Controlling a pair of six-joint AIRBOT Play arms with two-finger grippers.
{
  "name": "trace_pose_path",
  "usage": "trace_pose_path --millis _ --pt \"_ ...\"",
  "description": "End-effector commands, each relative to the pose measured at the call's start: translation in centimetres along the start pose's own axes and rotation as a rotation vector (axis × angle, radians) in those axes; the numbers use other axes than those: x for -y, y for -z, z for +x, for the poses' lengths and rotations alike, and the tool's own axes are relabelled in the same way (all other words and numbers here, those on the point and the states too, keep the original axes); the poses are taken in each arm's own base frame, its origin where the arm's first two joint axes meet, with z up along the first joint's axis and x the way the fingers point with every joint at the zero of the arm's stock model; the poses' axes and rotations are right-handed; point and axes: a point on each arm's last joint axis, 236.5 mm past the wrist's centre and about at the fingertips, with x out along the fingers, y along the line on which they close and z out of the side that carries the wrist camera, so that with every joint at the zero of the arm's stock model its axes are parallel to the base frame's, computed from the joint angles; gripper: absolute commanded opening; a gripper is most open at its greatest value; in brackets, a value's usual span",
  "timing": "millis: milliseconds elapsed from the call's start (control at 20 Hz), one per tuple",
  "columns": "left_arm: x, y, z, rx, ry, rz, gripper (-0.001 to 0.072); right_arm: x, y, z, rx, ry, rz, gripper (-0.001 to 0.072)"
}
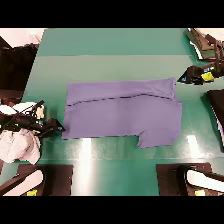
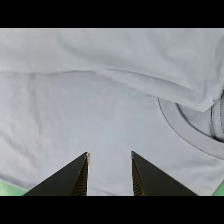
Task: Fold the shirts.
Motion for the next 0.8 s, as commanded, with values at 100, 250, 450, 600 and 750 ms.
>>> trace_pose_path --millis 100,250,450,600,750 --pt "1.0 0.6 1.8 -0.024 -0.050 0.099 0.0604 -0.3 0.8 -0.1 -0.033 -0.011 -0.002 0.0317" --pt "0.9 -0.3 2.0 0.016 -0.074 0.070 0.0604 -0.5 1.8 -0.1 -0.077 -0.019 -0.002 0.0317" --pt "1.0 -0.1 2.0 0.006 -0.069 0.071 0.0078 -0.3 4.2 0.6 -0.127 -0.025 0.023 0.0316" --pt "1.5 -0.6 1.6 0.018 -0.060 0.085 0.0029 1.2 8.9 1.7 -0.172 -0.022 0.110 0.0316" --pt "2.3 -1.8 0.7 0.049 -0.058 0.106 0.0029 3.6 15.7 2.6 -0.238 -0.019 0.262 0.0316"
